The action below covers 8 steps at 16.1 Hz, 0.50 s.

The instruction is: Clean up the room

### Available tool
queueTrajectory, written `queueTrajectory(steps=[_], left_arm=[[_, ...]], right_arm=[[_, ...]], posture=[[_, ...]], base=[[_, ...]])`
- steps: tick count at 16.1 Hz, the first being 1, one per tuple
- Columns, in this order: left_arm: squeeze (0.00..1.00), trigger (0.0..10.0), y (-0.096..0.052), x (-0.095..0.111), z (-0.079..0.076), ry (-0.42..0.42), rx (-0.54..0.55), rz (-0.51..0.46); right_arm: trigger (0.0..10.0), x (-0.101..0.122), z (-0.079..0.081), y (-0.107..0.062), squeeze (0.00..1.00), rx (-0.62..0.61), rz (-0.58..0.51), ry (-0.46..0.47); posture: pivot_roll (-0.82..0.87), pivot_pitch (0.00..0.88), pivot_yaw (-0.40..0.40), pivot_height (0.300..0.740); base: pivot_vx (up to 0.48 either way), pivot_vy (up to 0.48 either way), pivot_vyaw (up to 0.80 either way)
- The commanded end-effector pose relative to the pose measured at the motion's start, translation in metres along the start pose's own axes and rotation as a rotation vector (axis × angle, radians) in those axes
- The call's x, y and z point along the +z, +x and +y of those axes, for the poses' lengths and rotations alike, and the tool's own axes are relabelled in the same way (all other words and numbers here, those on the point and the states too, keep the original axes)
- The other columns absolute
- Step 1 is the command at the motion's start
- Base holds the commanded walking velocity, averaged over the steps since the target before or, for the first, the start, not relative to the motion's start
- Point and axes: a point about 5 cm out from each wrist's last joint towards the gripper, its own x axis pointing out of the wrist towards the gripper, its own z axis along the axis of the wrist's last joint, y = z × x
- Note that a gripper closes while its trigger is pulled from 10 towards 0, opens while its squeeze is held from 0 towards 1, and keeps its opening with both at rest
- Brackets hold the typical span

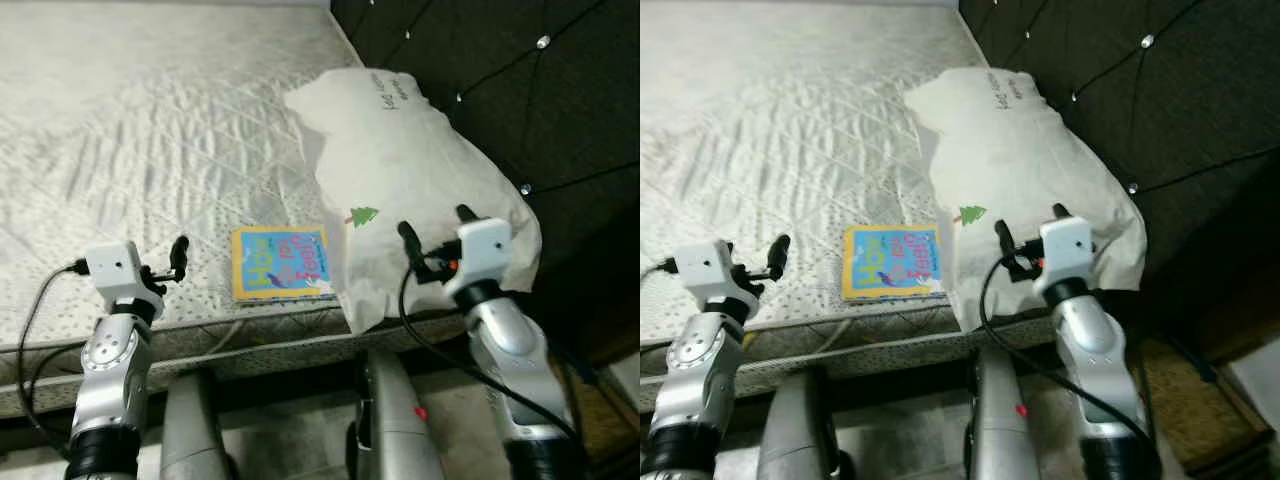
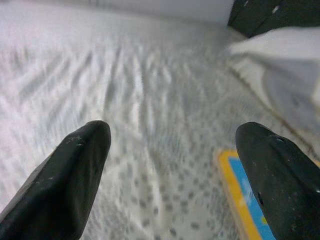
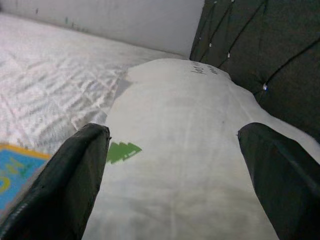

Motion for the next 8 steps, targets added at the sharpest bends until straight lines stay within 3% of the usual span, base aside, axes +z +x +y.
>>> queueTrajectory(steps=[1, 4, 5, 6, 8], left_arm=[[1.0, 10.0, -0.002, 0.005, 0.0, 0.024, 0.01, -0.009], [1.0, 10.0, -0.001, 0.022, 0.002, 0.136, -0.013, -0.074], [1.0, 10.0, 0.001, 0.031, -0.005, 0.175, -0.053, -0.099], [0.0, 10.0, 0.004, 0.035, -0.014, 0.21, -0.087, -0.126], [0.0, 10.0, 0.007, 0.036, -0.026, 0.182, -0.111, -0.131]], right_arm=[[10.0, -0.001, -0.005, 0.002, 0.0, -0.035, -0.005, 0.022], [10.0, -0.002, 0.0, 0.017, 0.0, -0.06, -0.021, 0.063], [10.0, 0.0, 0.002, 0.022, 0.0, -0.059, -0.049, 0.074], [10.0, 0.004, 0.003, 0.026, 0.0, -0.045, -0.083, 0.087], [10.0, 0.01, 0.005, 0.029, 0.0, -0.023, -0.12, 0.11]], posture=[[-0.04, 0.0, -0.014, 0.533], [-0.02, 0.0, 0.021, 0.533], [-0.02, 0.0, 0.033, 0.533], [-0.02, 0.0, 0.042, 0.533], [-0.02, 0.0, 0.045, 0.548]], base=[[0.0, 0.0, 0.0], [0.0, 0.0, 0.0], [0.0, 0.0, 0.0], [0.0, 0.0, 0.0], [0.0, 0.0, 0.0]])
